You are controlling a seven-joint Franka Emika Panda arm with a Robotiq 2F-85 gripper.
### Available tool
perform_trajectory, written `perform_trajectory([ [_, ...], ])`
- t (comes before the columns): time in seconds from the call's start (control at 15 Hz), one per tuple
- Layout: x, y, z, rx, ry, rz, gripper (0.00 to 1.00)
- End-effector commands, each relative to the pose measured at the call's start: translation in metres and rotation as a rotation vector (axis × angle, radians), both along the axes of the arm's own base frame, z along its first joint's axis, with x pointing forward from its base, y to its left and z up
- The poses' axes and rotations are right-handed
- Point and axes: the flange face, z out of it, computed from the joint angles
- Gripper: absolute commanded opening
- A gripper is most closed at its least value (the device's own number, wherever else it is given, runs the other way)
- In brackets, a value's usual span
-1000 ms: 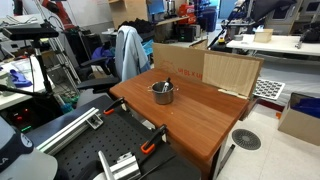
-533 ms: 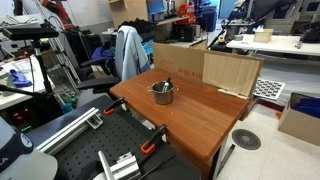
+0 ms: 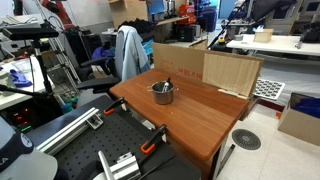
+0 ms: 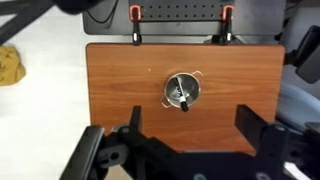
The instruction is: Put the marker in the pot on the table
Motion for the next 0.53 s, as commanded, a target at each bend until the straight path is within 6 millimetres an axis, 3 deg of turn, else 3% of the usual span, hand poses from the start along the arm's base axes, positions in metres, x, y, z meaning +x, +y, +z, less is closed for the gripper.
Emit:
perform_trajectory([
  [0.0, 0.021, 0.006, -0.031, -0.002, 0.038, 0.068, 1.00],
  [0.47, 0.050, 0.027, -0.138, -0.014, 0.155, 0.106, 1.00],
])
